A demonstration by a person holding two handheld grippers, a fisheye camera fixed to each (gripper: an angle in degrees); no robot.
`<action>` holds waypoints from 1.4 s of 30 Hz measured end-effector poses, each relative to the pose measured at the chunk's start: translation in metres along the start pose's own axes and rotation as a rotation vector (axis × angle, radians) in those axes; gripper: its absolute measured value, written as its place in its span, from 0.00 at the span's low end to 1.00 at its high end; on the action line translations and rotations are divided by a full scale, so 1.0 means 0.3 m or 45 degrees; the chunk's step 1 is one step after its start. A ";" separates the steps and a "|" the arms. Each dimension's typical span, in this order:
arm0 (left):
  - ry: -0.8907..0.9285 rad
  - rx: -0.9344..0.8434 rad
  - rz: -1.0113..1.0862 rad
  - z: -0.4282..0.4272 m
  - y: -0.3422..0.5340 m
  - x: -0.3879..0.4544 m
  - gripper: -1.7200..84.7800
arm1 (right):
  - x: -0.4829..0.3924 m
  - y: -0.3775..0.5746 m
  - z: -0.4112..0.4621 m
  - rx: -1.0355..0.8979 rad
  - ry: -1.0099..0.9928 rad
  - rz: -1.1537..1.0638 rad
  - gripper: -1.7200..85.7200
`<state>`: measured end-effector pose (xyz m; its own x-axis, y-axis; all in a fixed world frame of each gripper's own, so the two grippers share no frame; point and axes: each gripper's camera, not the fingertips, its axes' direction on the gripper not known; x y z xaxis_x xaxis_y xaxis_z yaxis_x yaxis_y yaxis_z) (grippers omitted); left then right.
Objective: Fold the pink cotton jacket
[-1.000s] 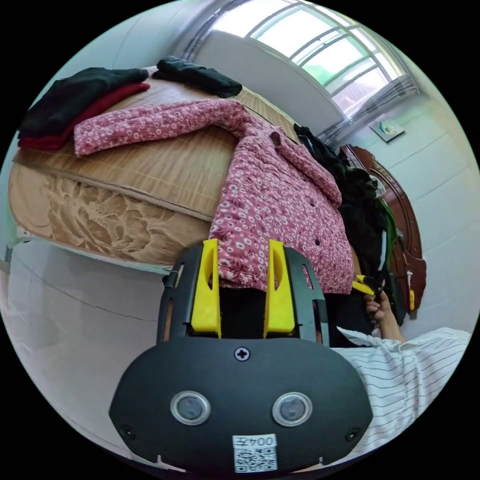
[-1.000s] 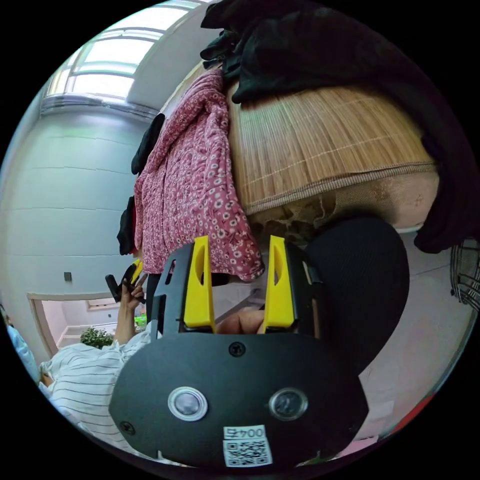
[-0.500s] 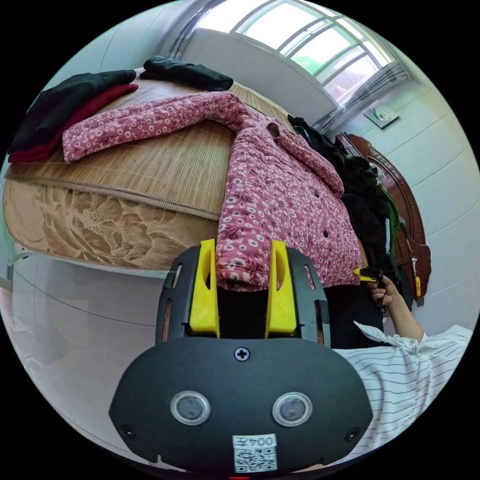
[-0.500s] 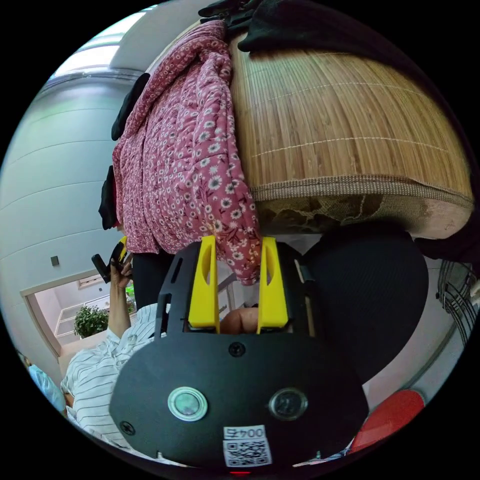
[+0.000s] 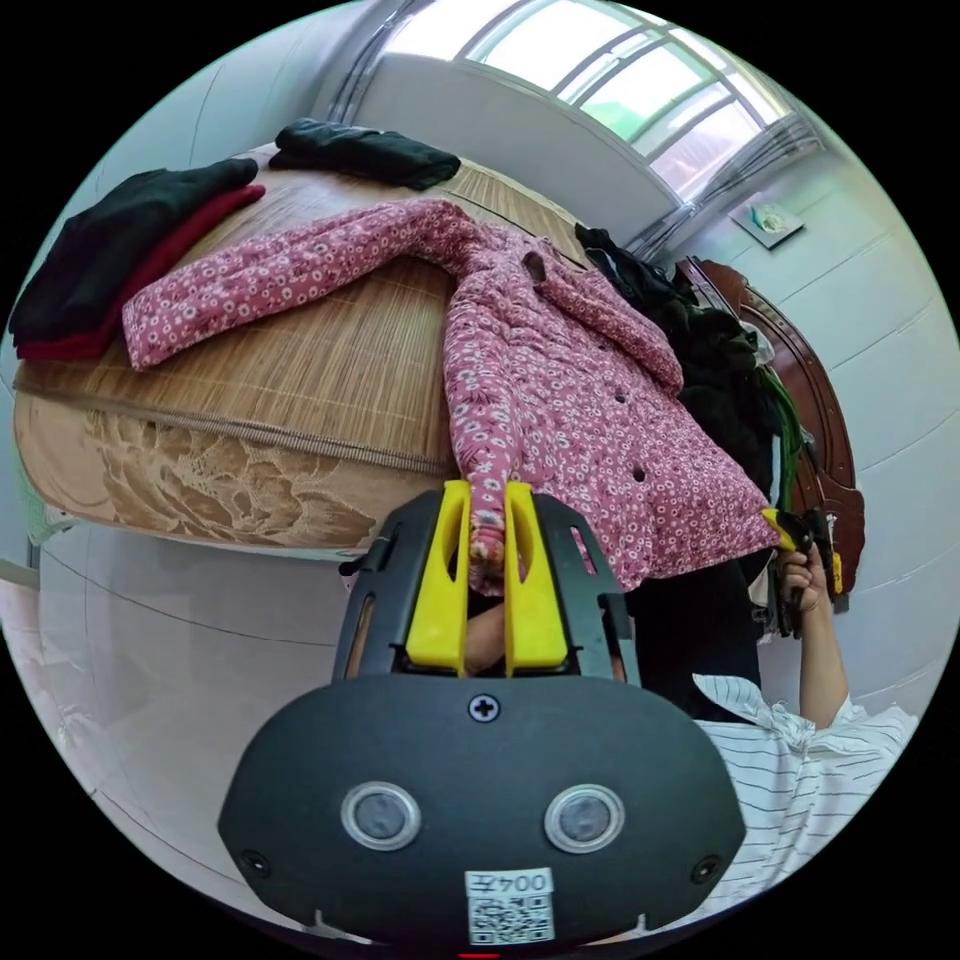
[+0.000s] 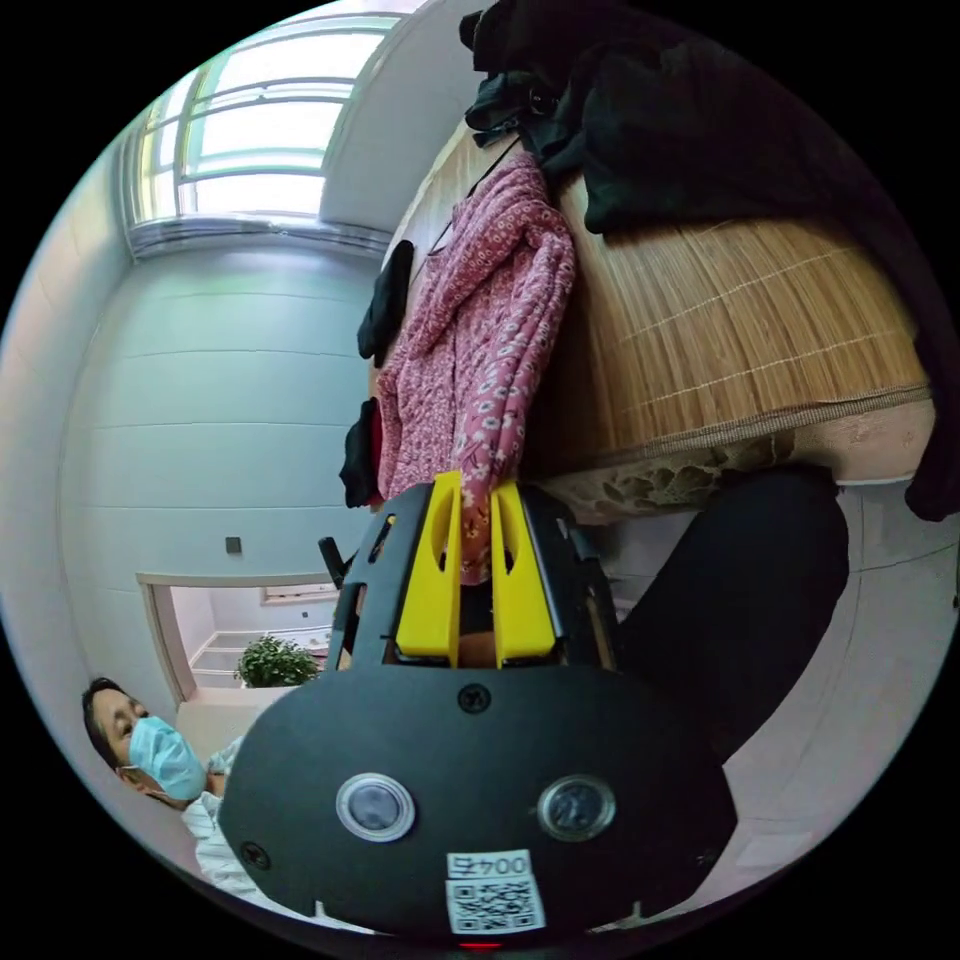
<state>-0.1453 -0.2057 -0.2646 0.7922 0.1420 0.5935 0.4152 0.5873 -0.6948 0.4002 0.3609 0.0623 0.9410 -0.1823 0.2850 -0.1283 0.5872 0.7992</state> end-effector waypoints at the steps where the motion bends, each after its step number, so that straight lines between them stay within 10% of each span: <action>1: 0.000 0.005 0.004 -0.016 0.000 0.007 0.05 | -0.013 0.001 -0.006 0.003 -0.015 0.002 0.07; 23: -0.038 -0.194 0.089 -0.392 0.339 0.097 0.09 | -0.041 0.504 -0.182 -0.026 0.021 0.064 0.09; 30: -0.001 0.183 0.151 -0.650 0.234 0.219 0.05 | -0.393 0.627 -0.150 0.334 0.570 -0.352 0.07; 37: -0.156 -0.238 0.166 -0.199 0.042 0.261 0.03 | -0.636 0.389 0.288 0.174 0.863 -0.647 0.07; 42: -0.107 0.089 0.106 -0.409 -0.023 0.209 0.04 | -0.489 0.271 0.522 -0.022 1.009 -0.500 0.01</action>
<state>-0.0437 -0.2987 -0.2726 0.7813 0.2569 0.5688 0.3152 0.6243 -0.7148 0.2027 0.3118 0.1685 0.8574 0.2230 -0.4638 0.2483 0.6100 0.7525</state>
